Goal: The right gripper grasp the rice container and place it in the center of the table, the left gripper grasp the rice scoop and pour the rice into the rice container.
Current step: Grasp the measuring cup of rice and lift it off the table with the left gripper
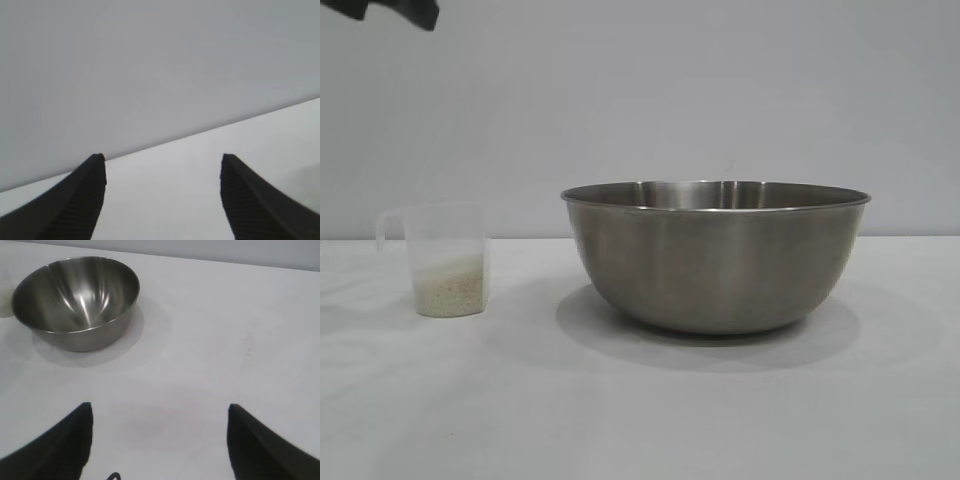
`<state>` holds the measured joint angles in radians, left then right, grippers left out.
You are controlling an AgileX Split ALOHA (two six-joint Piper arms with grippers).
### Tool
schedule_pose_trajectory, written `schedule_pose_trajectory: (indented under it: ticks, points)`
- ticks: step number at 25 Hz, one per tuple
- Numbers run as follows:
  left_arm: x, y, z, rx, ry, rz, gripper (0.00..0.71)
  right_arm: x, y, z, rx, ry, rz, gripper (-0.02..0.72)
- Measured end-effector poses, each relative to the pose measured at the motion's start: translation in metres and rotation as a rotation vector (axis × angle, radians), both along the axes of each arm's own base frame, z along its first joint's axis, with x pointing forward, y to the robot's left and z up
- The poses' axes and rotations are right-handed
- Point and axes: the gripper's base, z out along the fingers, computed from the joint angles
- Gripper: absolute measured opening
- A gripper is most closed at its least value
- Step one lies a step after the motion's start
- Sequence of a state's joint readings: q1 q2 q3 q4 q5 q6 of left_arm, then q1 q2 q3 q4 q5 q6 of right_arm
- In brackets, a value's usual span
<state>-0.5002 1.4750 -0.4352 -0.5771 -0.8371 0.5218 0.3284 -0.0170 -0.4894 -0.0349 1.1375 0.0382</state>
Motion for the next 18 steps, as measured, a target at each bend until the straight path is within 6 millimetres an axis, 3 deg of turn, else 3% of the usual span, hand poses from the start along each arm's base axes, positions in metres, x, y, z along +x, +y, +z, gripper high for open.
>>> schedule_pose_trajectory:
  ticks: [9, 18]
  points:
    - [-0.023, 0.017, -0.027, -0.129, 0.096, 0.124, 0.43, 0.0, 0.0, 0.0, 0.0, 0.0, 0.0, 0.509]
    - [-0.016, 0.011, -0.072, -0.112, 0.177, 0.126, 0.43, 0.0, 0.0, 0.0, 0.0, 0.0, 0.0, 0.509]
